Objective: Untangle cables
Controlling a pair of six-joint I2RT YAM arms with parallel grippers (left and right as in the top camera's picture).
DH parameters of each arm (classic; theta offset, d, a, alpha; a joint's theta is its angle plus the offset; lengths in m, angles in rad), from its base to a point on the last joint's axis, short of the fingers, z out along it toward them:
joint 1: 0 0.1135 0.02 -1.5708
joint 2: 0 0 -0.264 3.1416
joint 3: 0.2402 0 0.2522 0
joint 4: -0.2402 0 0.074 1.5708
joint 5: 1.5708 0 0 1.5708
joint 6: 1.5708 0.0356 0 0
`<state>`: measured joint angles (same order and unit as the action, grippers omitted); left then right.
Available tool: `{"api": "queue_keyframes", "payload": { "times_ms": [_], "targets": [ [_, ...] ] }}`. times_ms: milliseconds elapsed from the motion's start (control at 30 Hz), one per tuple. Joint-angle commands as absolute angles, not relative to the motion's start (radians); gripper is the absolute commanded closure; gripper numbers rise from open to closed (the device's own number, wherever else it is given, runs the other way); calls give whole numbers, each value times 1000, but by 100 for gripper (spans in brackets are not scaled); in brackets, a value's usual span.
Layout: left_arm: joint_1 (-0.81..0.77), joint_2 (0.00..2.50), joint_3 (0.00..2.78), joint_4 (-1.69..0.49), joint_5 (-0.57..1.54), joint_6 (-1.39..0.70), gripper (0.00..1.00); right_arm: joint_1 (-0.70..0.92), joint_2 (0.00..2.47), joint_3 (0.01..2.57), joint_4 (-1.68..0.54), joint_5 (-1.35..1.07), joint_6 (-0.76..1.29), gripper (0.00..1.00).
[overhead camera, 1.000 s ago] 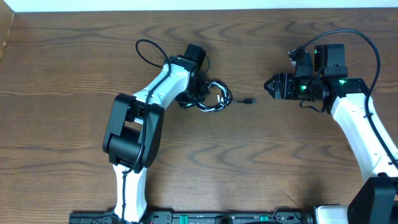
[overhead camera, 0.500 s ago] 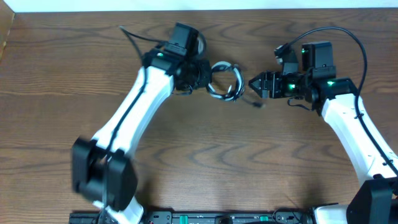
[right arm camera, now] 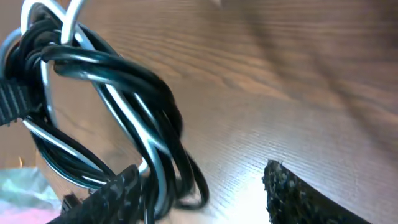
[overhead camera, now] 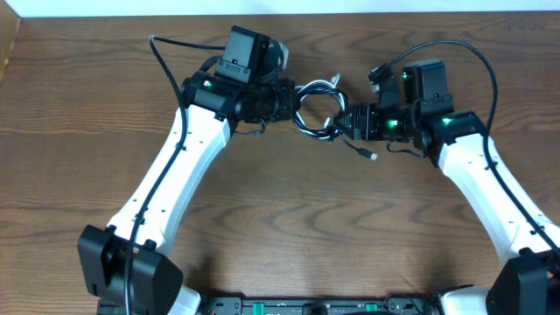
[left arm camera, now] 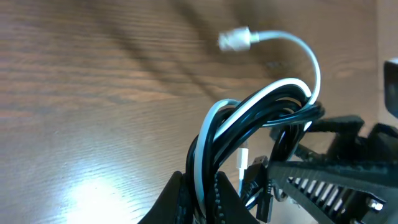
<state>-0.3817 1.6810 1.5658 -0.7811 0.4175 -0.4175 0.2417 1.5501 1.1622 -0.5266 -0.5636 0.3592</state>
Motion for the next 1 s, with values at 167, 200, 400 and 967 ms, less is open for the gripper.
{"api": "queue_keyframes", "payload": {
  "times_ms": [167,200,400,967],
  "targets": [
    [-382,1672,1575,-785,233,-648,93,270,1579,1176,-560,-451,588,41],
    [-382,1672,1575,-785,226,-662,93,277,1595,1176,-561,-452,591,41],
    [-378,1672,1575,-807,215,-670,93,283,1661,1176,-550,-584,303,39],
    [-374,1672,1575,-868,386,-591,92,371,1673,1176,-543,-402,-62,52]
  ]
}}
